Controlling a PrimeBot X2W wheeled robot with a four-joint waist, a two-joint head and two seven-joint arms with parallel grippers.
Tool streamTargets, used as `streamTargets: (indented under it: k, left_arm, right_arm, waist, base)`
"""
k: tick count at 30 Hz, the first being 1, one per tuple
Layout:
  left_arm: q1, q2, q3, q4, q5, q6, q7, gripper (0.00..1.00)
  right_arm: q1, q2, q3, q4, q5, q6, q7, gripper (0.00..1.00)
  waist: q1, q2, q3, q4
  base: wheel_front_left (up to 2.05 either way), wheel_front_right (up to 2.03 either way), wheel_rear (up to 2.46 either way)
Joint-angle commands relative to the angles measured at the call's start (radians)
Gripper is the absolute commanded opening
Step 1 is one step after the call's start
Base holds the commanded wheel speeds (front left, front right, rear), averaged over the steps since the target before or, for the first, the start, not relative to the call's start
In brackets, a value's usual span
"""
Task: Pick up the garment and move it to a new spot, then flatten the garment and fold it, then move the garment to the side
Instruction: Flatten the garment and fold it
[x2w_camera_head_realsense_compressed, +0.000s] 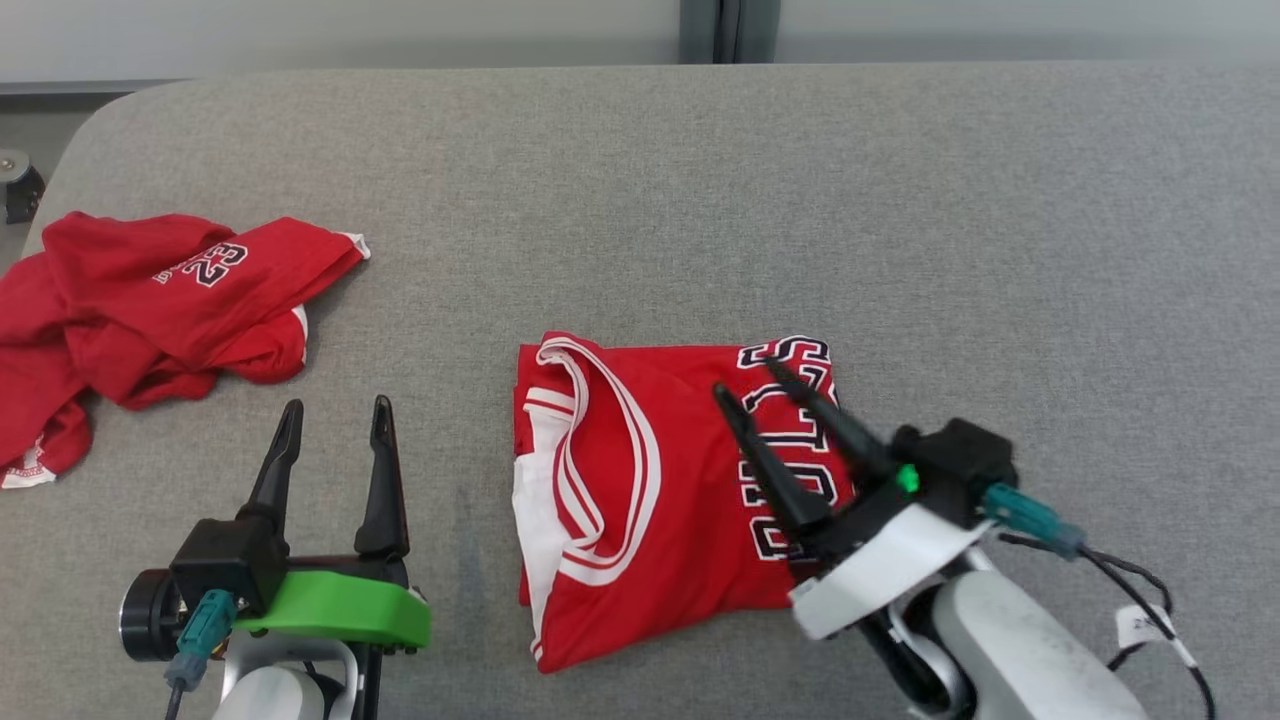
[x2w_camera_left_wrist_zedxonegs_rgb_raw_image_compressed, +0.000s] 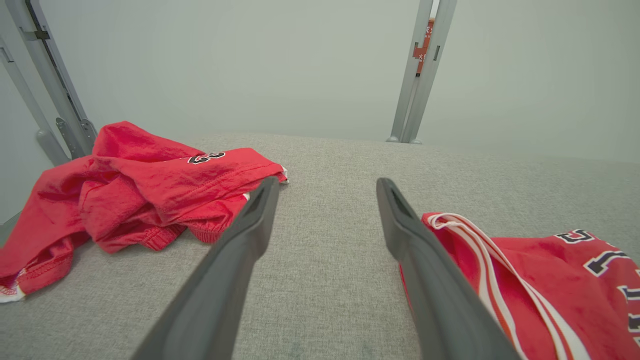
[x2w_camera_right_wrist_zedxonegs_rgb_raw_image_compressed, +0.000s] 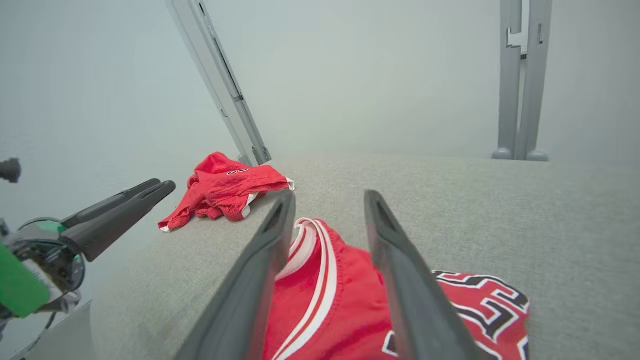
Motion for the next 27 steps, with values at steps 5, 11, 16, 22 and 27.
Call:
streamTargets:
  k: [5, 11, 16, 22, 27]
  left_arm:
    - [0.031, 0.021, 0.019, -0.014, 0.001, 0.02, -0.003, 1.0]
    - [0.077, 0.044, 0.029, -0.031, -0.004, 0.037, 0.005, 1.0]
    - [0.123, 0.06, 0.02, -0.032, -0.002, 0.039, 0.012, 1.0]
    - [0.17, 0.069, 0.001, -0.034, -0.001, 0.044, 0.028, 1.0]
    - [0.189, 0.075, -0.002, -0.03, -0.004, 0.043, 0.03, 1.0]
  right_arm:
    - [0.127, -0.018, -0.271, -0.088, -0.082, 0.0, 0.014, 1.0]
    - [0.255, -0.009, -0.483, -0.169, -0.139, 0.0, 0.078, 1.0]
    - [0.344, 0.001, -0.542, -0.221, -0.152, 0.0, 0.134, 1.0]
    - [0.418, 0.007, -0.559, -0.258, -0.142, 0.0, 0.172, 1.0]
    - [0.451, 0.009, -0.565, -0.276, -0.138, 0.0, 0.183, 1.0]
  waist:
    - [0.0, 0.0, -0.044, -0.033]
    - [0.0, 0.0, -0.095, -0.058]
    - [0.0, 0.0, -0.15, -0.077]
    - [0.0, 0.0, -0.203, -0.089]
    - [0.0, 0.0, -0.217, -0.093]
  base:
    - [0.0, 0.0, 0.0]
    - [0.0, 0.0, 0.0]
    - [0.0, 0.0, 0.0]
    - [0.0, 0.0, 0.0]
    - [0.0, 0.0, 0.0]
